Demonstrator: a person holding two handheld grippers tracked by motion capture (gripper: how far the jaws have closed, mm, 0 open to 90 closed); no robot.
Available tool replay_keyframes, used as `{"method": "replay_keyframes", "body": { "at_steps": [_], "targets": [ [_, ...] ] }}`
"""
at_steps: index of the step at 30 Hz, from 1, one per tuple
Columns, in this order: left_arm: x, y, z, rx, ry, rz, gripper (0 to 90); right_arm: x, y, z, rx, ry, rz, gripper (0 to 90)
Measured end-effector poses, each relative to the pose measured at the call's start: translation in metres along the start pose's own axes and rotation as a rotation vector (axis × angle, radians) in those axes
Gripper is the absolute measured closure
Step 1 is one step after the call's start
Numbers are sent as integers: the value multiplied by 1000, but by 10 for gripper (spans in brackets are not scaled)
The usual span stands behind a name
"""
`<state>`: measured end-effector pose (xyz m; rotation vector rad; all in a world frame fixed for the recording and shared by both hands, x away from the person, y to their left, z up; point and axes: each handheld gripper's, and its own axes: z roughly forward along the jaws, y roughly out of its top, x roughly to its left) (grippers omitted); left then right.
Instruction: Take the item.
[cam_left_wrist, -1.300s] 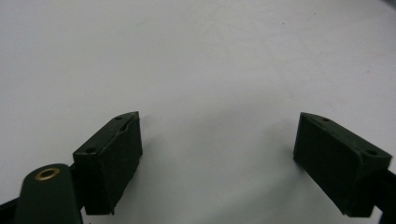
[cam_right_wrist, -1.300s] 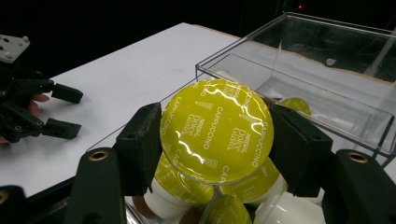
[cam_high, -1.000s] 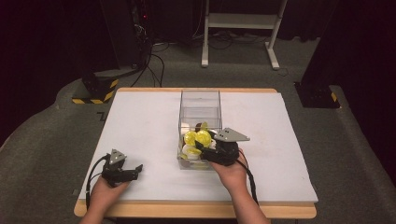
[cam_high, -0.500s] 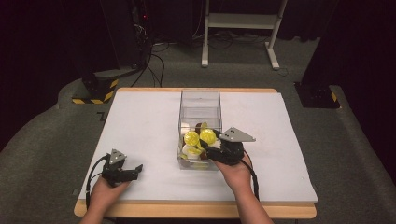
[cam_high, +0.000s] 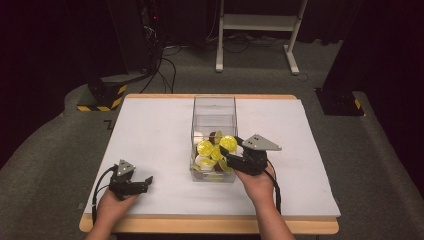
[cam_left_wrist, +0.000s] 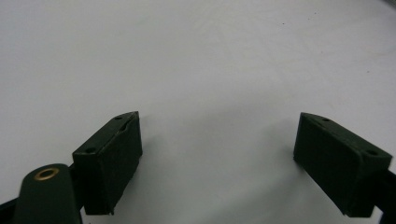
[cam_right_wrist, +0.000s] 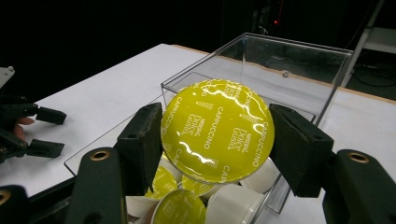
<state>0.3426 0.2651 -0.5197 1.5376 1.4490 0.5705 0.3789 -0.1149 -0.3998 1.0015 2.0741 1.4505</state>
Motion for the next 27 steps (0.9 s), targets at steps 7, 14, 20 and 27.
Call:
{"method": "replay_keyframes", "body": {
  "at_steps": [7,14,20,27],
  "targets": [
    [0,0,0,1,0,-2,154,-4,0,-3,1,-29,-10,384],
    [0,0,0,3,-1,0,154,-14,4,-13,-23,-62,-11,385],
    [0,0,0,-3,-1,-5,154,-24,6,-24,-46,-85,-3,385],
    [0,0,0,-4,1,-4,154,-33,7,-33,-61,-109,2,385]
  ]
}}
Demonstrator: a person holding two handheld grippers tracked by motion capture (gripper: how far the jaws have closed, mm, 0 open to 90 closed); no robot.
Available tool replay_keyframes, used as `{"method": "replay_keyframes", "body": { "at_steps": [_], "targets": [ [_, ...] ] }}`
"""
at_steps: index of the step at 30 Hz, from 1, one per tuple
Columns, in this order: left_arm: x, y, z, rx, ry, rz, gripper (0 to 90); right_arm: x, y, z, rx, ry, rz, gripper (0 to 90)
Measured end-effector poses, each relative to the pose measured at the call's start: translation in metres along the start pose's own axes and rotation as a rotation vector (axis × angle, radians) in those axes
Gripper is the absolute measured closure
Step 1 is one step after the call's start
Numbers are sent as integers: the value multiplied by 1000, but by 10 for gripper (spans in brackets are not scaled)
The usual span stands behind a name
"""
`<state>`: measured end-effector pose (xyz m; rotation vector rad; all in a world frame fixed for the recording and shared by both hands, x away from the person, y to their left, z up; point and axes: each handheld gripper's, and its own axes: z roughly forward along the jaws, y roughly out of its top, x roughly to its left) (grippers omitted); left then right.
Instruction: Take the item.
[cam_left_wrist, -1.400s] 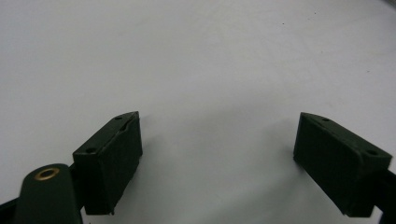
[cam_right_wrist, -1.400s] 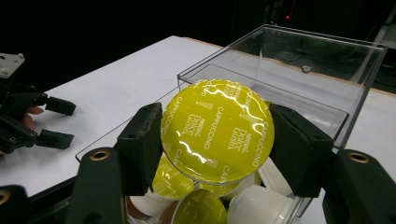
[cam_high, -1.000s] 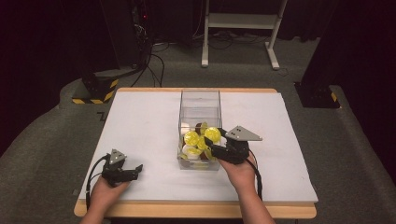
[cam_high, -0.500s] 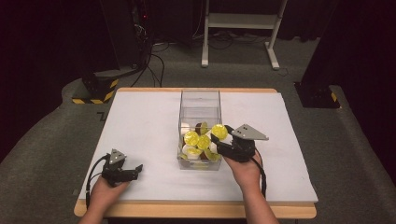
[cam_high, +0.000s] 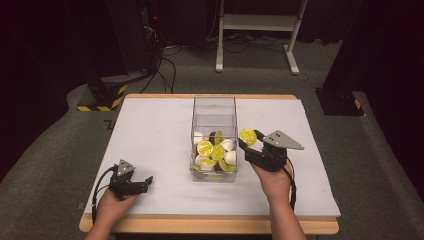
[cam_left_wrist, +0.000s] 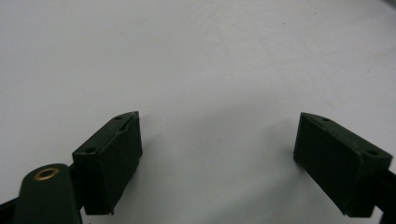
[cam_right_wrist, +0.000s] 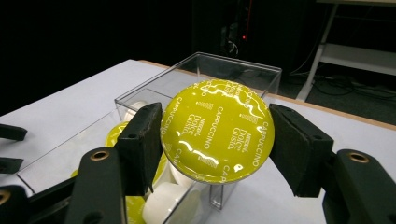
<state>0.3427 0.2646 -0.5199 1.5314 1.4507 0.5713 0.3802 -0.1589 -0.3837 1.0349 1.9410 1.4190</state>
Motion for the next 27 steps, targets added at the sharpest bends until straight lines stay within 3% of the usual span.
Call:
{"method": "replay_keyframes", "body": {
  "at_steps": [27],
  "targets": [
    [0,0,0,1,0,0,154,-40,-11,-12,5,-104,57,384]
  ]
}}
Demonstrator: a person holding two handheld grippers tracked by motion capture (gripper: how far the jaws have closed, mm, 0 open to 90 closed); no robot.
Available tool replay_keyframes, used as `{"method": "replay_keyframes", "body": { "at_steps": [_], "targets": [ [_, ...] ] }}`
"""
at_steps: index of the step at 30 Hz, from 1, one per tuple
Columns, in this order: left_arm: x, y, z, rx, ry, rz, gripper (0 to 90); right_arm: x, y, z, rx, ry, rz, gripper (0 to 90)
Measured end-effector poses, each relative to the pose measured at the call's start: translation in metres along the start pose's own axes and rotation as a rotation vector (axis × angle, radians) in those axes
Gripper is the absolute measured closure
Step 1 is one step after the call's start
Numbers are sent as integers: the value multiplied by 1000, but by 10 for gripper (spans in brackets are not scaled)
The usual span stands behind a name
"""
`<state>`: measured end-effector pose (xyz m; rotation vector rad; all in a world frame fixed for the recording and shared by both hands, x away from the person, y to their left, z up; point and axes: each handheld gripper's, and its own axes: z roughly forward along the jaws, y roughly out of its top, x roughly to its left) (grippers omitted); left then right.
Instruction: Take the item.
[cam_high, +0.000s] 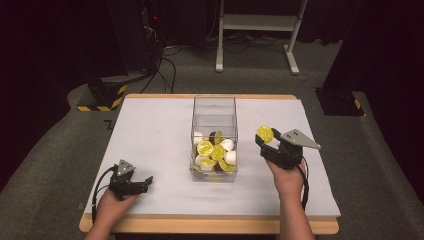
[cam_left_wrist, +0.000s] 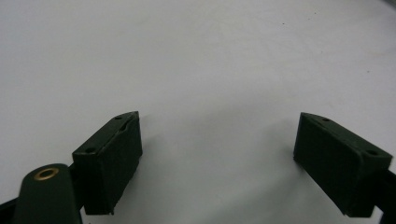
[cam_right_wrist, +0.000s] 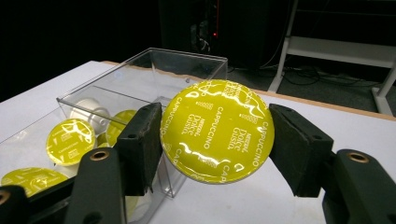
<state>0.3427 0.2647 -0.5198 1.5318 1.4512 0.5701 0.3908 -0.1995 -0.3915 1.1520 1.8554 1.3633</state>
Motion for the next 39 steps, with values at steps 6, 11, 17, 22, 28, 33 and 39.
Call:
{"method": "replay_keyframes", "body": {
  "at_steps": [6,11,17,22,28,33,39],
  "targets": [
    [0,0,0,1,0,0,154,-13,-6,1,14,-38,15,384],
    [0,0,0,0,0,0,154,-24,-13,8,43,-82,20,384],
    [0,0,0,4,0,7,154,-36,-19,23,82,-127,8,384],
    [0,0,0,4,0,9,154,-43,-26,36,109,-148,8,384],
    [0,0,-1,3,1,13,156,-53,-36,51,147,-172,13,384],
    [0,0,-1,-1,2,11,156,-60,-43,58,167,-208,18,384],
    [0,-1,-1,0,4,16,156,-68,-50,64,188,-226,39,384]
  ]
}}
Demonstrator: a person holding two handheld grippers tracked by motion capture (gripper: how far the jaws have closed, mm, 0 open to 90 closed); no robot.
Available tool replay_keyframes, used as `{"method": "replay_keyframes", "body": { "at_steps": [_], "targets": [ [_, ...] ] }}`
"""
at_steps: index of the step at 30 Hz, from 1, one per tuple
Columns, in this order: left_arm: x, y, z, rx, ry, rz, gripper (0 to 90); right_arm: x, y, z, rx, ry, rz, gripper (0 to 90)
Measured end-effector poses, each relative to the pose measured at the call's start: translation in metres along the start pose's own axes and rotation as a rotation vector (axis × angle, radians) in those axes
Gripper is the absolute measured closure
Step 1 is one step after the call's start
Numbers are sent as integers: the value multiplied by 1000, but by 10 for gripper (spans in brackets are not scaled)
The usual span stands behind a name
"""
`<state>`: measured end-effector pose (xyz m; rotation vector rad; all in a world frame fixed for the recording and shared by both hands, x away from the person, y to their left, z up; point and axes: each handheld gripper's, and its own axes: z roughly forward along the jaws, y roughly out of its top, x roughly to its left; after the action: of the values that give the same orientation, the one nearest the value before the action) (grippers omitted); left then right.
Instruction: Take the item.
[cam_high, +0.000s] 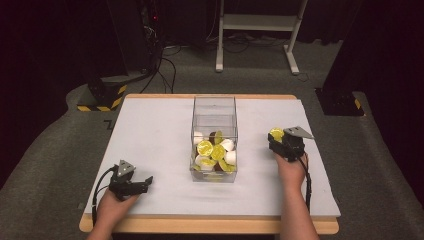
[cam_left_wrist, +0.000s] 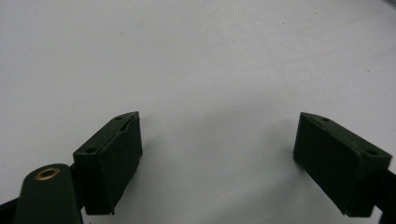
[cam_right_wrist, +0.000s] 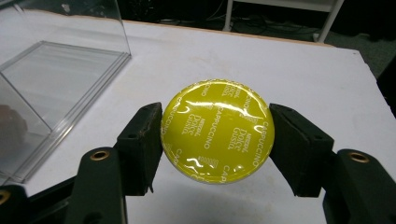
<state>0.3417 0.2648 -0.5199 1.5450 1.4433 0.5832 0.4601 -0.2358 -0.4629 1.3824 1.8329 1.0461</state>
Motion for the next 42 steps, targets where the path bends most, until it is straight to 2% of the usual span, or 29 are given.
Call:
{"method": "replay_keyframes", "body": {
  "at_steps": [17,26,34,42],
  "targets": [
    [-1,0,1,-9,2,-9,157,-10,-18,23,123,-40,13,384],
    [-1,0,0,-9,2,-9,157,-10,-19,25,124,-29,19,373],
    [-1,0,0,-9,2,-9,157,-11,-19,26,126,-17,33,267],
    [-1,0,1,-10,3,-10,157,-13,-17,23,110,-16,50,233]
  ]
}}
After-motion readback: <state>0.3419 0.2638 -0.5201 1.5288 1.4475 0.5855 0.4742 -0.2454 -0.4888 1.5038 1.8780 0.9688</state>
